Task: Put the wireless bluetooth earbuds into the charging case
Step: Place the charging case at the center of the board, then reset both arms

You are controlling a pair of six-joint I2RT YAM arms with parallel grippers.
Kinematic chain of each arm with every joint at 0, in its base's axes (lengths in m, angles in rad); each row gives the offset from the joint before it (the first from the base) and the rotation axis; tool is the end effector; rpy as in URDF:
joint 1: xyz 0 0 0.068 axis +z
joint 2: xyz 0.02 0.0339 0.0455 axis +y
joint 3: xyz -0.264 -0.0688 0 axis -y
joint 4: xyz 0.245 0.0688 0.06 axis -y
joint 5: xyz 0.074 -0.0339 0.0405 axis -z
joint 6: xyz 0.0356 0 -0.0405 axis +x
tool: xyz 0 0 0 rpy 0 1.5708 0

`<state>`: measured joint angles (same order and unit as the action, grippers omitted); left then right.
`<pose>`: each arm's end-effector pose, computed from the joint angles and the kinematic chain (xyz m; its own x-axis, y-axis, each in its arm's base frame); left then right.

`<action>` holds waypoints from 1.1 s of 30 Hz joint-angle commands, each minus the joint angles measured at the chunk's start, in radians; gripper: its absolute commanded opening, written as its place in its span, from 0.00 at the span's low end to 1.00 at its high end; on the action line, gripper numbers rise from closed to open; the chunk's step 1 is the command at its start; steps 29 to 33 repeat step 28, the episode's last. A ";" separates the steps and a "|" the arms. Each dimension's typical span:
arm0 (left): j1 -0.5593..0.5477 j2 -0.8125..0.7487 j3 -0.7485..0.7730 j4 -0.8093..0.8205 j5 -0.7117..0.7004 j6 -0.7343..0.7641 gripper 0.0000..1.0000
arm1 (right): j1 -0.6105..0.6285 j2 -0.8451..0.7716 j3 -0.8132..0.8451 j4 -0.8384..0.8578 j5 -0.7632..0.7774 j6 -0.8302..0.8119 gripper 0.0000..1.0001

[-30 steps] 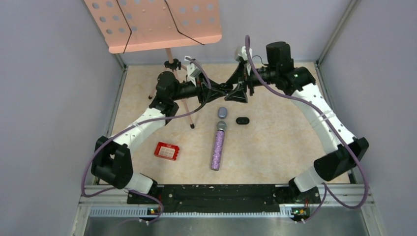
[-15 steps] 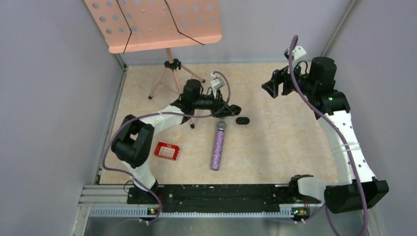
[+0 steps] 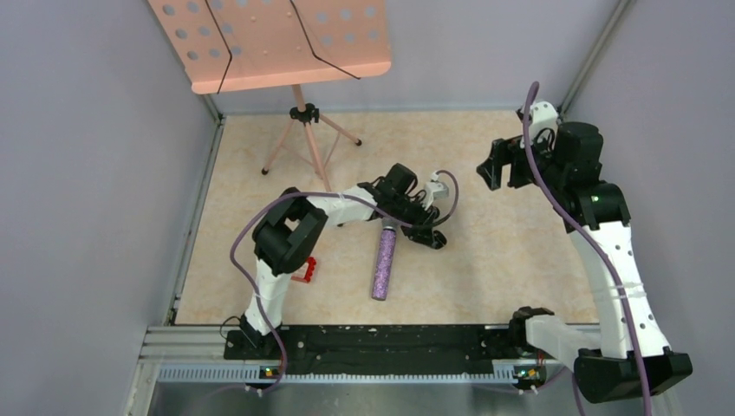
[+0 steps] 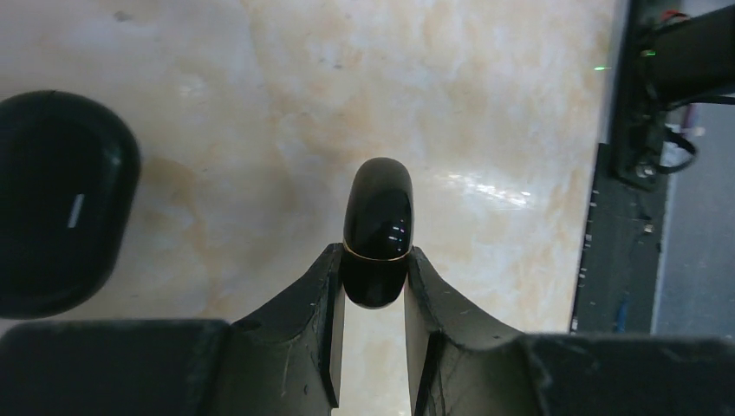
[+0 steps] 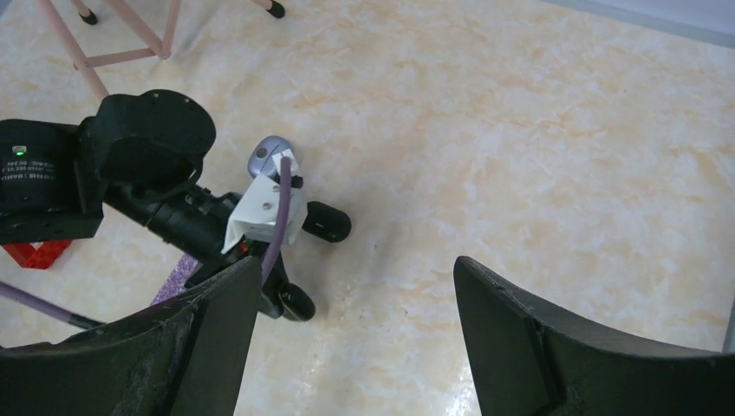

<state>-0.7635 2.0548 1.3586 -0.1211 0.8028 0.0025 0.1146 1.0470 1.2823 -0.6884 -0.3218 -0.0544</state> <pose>0.2979 -0.3206 0.1641 -0.5248 0.5047 -0.6855 0.8372 0.1603 -0.5229 0.2065 0.0351 0.4104 -0.4130 -0.0995 -0.9053 -0.4140 0.9059 0.0894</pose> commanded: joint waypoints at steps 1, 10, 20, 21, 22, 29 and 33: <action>-0.003 0.040 0.134 -0.193 -0.111 0.087 0.26 | -0.002 -0.021 0.006 -0.049 0.071 0.030 0.82; 0.026 -0.158 0.232 -0.348 -0.176 0.299 0.84 | -0.002 0.032 0.045 -0.058 0.147 0.036 0.88; 0.071 -0.808 -0.273 0.064 -0.381 0.337 0.98 | -0.001 0.023 0.088 0.012 0.368 0.081 0.92; 0.072 -0.865 -0.325 0.126 -0.431 0.314 0.99 | -0.001 0.015 0.085 0.014 0.370 0.074 0.94; 0.072 -0.910 -0.363 0.175 -0.483 0.273 0.99 | -0.001 0.008 0.082 0.014 0.377 0.069 0.95; 0.086 -0.945 -0.382 0.127 -0.701 0.102 0.99 | -0.001 0.006 -0.002 0.003 0.378 0.117 0.99; 0.086 -0.945 -0.382 0.127 -0.701 0.102 0.99 | -0.001 0.006 -0.002 0.003 0.378 0.117 0.99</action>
